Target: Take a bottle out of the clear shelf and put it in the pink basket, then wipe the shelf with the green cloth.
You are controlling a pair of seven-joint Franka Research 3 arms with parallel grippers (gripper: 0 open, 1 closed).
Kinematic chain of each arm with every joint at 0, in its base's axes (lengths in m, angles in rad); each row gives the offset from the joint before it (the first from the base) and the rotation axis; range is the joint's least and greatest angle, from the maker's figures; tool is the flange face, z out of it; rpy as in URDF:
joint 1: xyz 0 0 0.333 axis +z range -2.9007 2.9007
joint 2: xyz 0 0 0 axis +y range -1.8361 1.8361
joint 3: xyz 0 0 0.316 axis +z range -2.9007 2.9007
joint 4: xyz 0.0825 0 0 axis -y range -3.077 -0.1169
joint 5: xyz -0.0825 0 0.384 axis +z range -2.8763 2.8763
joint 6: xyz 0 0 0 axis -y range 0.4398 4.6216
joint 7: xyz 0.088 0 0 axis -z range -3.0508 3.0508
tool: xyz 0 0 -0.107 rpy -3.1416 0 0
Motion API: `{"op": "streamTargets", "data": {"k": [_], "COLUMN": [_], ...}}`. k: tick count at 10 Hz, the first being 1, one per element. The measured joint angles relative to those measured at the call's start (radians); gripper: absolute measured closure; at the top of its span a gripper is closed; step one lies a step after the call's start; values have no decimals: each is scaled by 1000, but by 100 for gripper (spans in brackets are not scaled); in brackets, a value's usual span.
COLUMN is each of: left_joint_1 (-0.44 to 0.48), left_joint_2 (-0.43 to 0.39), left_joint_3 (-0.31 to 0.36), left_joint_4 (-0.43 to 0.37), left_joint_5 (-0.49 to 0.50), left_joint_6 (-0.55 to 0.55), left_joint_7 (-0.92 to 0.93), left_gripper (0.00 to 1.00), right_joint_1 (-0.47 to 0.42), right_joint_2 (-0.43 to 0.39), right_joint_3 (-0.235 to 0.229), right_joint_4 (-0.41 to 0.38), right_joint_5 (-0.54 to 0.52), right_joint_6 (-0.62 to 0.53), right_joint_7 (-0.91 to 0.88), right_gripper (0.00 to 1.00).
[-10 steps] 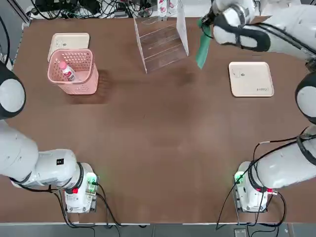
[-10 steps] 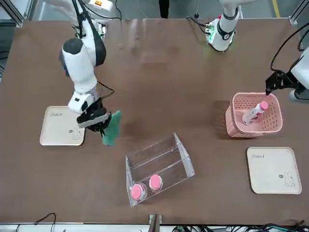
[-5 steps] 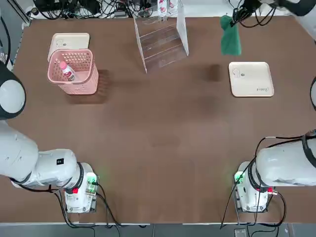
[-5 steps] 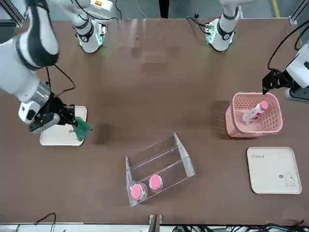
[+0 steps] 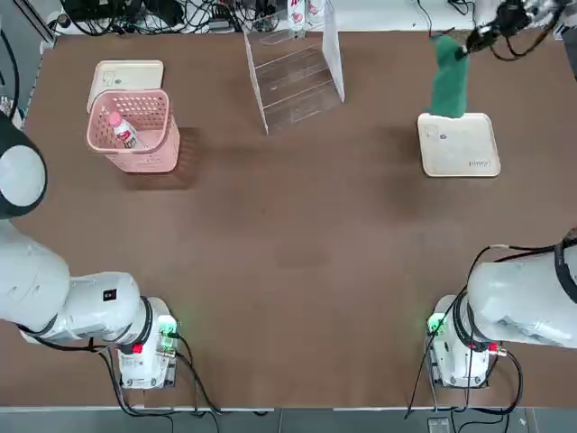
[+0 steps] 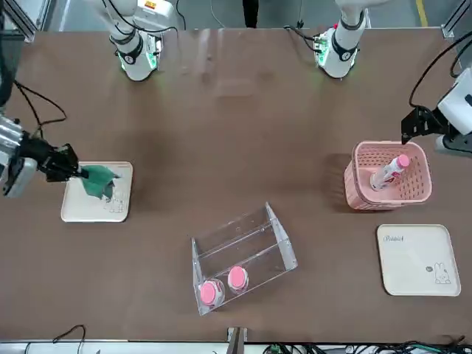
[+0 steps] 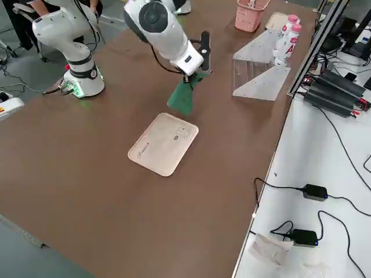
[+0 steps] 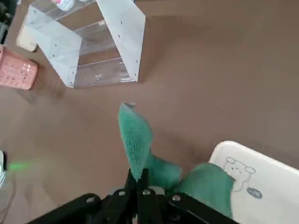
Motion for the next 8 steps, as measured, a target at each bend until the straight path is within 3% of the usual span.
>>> {"op": "streamTargets", "data": {"k": [4, 8], "left_joint_1": [0, 0], "left_joint_2": [10, 12], "left_joint_3": [0, 0], "left_joint_4": [-1, -1], "left_joint_5": [0, 0], "left_joint_6": [23, 29], "left_joint_7": [0, 0], "left_gripper": [0, 0], "right_joint_1": [-157, -224], "right_joint_2": [143, 228], "right_joint_3": [-32, -37], "right_joint_4": [-9, -9], "right_joint_5": [75, 122], "right_joint_6": [-86, -136], "right_joint_7": [-259, -408], "right_gripper": [97, 97]}}
